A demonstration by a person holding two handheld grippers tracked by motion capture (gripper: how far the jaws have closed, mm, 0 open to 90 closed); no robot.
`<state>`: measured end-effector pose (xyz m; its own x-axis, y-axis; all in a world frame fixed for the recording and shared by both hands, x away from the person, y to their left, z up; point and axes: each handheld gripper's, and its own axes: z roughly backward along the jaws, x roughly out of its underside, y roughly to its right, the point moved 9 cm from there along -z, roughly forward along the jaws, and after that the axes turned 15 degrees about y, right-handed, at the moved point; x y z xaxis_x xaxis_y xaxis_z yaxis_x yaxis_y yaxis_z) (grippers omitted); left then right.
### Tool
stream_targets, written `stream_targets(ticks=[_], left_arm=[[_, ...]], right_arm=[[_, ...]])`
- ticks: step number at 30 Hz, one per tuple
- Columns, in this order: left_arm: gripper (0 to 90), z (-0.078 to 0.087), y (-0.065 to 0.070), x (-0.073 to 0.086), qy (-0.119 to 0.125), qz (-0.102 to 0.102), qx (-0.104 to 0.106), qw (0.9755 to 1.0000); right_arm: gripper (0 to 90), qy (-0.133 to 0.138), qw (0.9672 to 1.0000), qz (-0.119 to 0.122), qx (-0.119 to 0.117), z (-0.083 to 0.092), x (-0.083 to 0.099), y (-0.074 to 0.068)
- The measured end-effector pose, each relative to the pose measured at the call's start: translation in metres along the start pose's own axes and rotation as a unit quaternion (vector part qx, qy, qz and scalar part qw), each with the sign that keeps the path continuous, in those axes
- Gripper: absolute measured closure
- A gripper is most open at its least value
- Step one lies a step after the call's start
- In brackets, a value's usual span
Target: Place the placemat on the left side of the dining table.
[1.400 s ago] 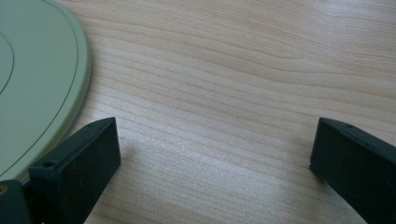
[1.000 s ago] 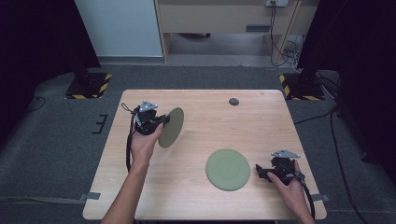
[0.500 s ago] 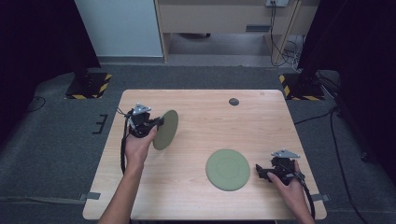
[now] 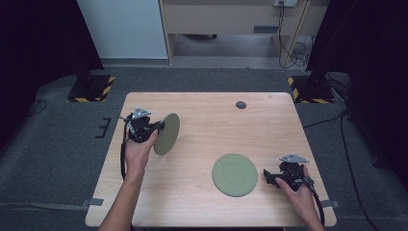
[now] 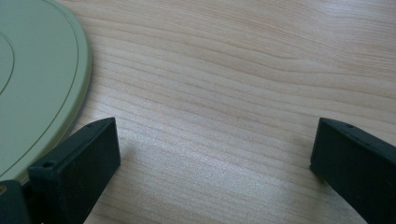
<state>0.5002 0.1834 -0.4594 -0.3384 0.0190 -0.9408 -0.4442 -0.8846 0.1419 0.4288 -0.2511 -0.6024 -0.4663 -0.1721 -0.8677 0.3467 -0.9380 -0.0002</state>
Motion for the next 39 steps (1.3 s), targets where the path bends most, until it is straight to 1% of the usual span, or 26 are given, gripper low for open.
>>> stream_targets(ticks=[16, 30, 39], left_arm=[[85.3, 0.006, -0.01, 0.003, -0.001, 0.003, -0.008, 1.0], [85.3, 0.008, -0.016, 0.005, 0.001, 0.007, -0.013, 0.9999], [85.2, 0.011, -0.023, 0.006, 0.001, 0.009, -0.02, 0.9998]], right_arm=[[1.6, 0.0, 1.0, 0.001, 0.0, 0.0, 0.0, 0.0], [1.7, 0.0, 1.0, 0.001, 0.0, 0.0, 0.0, 0.0], [1.6, 0.0, 1.0, 0.0, 0.0, 0.0, 0.0, 0.0]])
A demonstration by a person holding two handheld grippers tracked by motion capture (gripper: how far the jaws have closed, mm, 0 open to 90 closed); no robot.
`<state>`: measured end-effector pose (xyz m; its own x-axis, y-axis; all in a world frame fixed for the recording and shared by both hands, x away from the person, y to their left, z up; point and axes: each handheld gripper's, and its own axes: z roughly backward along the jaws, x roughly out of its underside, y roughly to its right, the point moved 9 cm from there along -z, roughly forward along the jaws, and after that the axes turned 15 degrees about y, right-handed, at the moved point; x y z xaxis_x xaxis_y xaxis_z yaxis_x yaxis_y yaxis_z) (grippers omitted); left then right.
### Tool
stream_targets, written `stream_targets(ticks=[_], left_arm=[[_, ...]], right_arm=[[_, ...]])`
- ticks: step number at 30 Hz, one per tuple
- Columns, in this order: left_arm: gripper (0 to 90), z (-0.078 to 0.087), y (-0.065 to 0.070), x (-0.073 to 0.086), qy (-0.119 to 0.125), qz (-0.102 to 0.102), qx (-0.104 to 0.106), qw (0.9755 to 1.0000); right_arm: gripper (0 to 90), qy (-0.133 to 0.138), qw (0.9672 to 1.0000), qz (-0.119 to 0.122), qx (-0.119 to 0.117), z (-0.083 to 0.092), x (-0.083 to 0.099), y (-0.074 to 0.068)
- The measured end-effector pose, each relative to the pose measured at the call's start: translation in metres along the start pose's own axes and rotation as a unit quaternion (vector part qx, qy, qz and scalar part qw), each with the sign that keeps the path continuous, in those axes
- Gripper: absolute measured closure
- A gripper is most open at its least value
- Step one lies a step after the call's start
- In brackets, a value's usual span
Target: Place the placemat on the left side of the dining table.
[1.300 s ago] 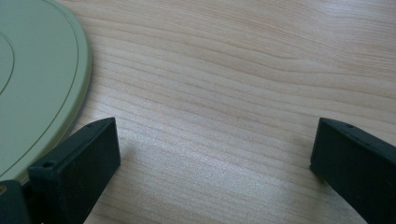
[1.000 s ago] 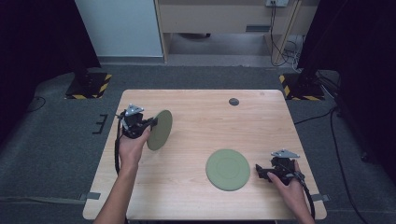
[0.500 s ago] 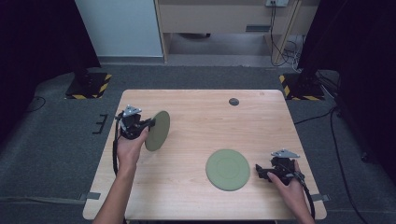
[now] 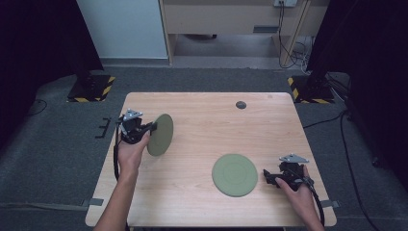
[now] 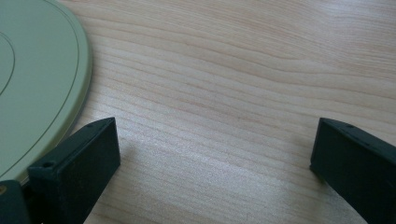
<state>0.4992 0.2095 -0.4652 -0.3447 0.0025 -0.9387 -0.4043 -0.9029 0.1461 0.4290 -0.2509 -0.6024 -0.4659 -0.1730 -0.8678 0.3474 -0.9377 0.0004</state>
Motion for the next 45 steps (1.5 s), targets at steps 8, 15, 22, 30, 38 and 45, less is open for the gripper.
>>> stream_targets(ticks=[8, 15, 22, 30, 38, 45], left_arm=[[85.2, 0.004, -0.009, 0.002, 0.0, -0.003, -0.009, 1.0], [85.2, 0.007, -0.016, 0.004, 0.002, 0.002, -0.013, 0.9999], [85.2, 0.011, -0.026, 0.006, 0.001, 0.003, -0.018, 0.9998], [85.2, 0.014, -0.035, 0.01, 0.003, 0.009, -0.022, 0.9997], [85.2, 0.017, -0.045, 0.014, 0.004, 0.013, -0.027, 0.9995], [85.2, 0.019, -0.055, 0.02, 0.004, 0.02, -0.03, 0.9993]], right_arm=[[1.7, 0.0, 1.0, 0.001, 0.0, 0.0, 0.0, 0.0], [1.6, 0.0, 1.0, 0.0, 0.0, 0.0, 0.0, 0.0], [1.6, 0.0, 1.0, 0.001, 0.0, 0.0, 0.0, 0.0], [1.6, 0.0, 1.0, -0.001, 0.002, 0.0, 0.0, 0.0], [1.6, 0.0, 1.0, -0.001, 0.003, 0.0, 0.0, -0.001], [1.6, -0.001, 1.0, -0.001, 0.004, 0.0, 0.0, -0.001]])
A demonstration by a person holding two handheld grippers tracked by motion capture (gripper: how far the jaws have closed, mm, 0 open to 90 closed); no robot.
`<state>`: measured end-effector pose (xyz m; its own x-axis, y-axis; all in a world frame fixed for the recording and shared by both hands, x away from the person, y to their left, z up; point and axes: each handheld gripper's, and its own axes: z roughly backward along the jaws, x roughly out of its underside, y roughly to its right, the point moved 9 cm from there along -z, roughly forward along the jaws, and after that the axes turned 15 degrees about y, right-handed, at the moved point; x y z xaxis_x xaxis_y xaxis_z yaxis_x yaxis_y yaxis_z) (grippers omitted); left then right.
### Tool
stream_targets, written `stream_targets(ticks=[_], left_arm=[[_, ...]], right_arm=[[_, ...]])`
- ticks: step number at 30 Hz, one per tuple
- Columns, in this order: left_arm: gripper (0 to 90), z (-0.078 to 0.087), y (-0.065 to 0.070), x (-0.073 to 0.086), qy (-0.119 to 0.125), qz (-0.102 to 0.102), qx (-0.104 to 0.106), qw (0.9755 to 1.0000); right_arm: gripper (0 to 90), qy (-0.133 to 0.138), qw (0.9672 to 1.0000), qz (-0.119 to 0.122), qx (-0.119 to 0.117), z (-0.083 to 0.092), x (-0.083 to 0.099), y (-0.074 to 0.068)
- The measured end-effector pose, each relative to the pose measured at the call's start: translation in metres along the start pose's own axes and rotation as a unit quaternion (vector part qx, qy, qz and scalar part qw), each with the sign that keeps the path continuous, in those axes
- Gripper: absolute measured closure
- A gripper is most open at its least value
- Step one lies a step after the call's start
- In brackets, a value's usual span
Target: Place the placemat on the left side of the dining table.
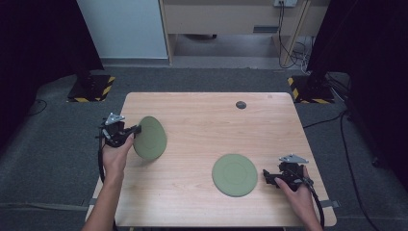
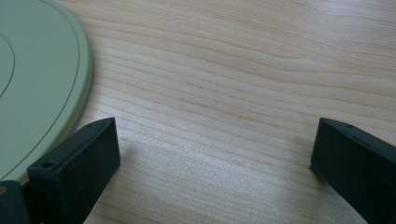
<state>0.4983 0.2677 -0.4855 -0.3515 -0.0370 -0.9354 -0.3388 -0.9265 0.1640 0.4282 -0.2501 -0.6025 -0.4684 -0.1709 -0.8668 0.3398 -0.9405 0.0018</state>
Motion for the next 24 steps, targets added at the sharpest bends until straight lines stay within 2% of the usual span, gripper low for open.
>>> stream_targets(ticks=[24], left_arm=[[85.2, 0.002, -0.027, 0.019, -0.007, 0.015, -0.013, 0.9998]], right_arm=[[1.6, 0.001, 1.0, -0.002, 0.003, 0.0, 0.0, -0.001]])
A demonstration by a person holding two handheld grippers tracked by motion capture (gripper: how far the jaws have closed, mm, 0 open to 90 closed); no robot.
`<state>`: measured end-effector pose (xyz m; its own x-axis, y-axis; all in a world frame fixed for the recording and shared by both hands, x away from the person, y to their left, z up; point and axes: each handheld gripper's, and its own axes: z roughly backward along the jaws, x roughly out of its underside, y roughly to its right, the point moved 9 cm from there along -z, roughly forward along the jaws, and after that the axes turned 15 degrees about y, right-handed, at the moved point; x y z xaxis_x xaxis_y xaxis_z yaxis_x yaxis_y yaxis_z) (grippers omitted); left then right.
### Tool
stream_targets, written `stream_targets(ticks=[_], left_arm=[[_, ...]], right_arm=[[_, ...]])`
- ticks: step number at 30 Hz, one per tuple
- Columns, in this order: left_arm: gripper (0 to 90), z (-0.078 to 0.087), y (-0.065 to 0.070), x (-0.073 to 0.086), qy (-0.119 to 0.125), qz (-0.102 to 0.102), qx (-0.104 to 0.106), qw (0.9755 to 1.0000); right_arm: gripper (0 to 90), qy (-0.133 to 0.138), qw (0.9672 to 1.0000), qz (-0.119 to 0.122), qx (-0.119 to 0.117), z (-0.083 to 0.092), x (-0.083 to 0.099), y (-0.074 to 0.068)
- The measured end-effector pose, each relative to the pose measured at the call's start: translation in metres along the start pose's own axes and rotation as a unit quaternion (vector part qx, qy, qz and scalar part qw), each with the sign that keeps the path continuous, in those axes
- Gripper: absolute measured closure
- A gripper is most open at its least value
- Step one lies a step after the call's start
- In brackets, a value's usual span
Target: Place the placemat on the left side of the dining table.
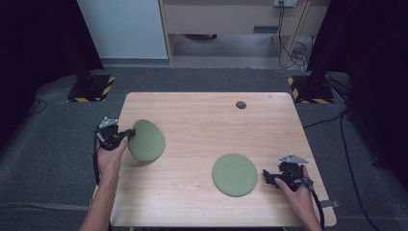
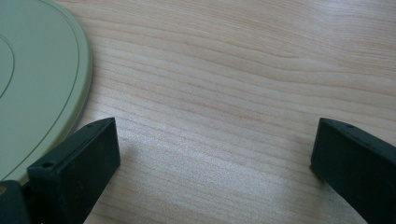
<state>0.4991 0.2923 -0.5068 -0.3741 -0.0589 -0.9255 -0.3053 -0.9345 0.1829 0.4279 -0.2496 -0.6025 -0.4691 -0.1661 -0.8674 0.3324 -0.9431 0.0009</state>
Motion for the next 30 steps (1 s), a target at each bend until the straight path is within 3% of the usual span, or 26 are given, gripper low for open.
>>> stream_targets(ticks=[13, 30], left_arm=[[85.1, 0.001, -0.016, 0.016, -0.016, 0.01, -0.011, 0.9998], [85.0, -0.002, -0.027, 0.028, -0.028, 0.012, -0.019, 0.9994]], right_arm=[[1.6, 0.0, 1.0, 0.0, 0.0, 0.0, 0.0, 0.0], [1.6, 0.0, 1.0, -0.001, 0.001, 0.0, 0.0, 0.0]])
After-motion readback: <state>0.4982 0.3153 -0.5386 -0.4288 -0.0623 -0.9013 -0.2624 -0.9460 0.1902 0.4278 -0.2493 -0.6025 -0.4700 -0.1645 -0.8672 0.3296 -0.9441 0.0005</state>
